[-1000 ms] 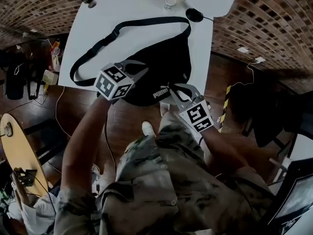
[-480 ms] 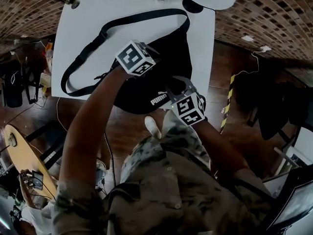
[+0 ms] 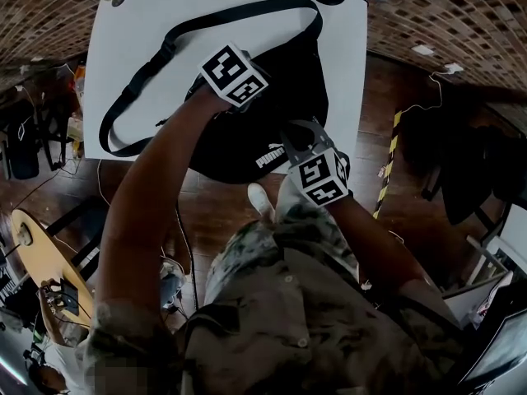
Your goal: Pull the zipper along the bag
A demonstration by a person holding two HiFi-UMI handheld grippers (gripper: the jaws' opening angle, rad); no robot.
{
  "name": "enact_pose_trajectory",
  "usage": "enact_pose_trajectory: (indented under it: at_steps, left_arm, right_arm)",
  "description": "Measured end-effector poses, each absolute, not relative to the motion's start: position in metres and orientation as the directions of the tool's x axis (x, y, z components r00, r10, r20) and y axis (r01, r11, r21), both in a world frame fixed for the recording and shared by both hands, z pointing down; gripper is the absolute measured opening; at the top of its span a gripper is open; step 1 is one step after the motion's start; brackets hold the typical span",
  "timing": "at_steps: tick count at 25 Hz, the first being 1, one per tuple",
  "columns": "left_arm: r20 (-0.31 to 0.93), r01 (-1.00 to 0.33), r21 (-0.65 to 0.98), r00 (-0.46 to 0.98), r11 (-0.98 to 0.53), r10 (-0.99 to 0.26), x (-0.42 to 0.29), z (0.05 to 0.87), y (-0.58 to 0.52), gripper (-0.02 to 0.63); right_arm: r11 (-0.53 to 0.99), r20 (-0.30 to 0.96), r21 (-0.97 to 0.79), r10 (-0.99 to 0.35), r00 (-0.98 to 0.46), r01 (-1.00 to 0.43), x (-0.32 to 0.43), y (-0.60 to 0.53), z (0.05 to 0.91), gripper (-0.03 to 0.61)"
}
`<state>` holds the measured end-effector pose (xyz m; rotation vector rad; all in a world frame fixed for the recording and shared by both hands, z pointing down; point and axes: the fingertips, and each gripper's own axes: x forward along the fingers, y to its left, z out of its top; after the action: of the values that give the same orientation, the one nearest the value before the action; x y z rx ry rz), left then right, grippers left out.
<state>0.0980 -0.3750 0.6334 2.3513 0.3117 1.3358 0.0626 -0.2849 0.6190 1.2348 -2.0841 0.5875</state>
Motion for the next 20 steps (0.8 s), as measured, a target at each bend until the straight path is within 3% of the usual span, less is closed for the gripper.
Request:
enact_pose_trajectory:
  at_steps: [20]
  left_arm:
    - [0.745,-0.032,0.467,0.551,-0.884,0.374,0.103,0.634,-0.376,0.002]
  right_arm:
    - [0.572,0.662,-0.16,-0.543,-0.517,-0.805,-0.012,-0.285,0.604,0.031]
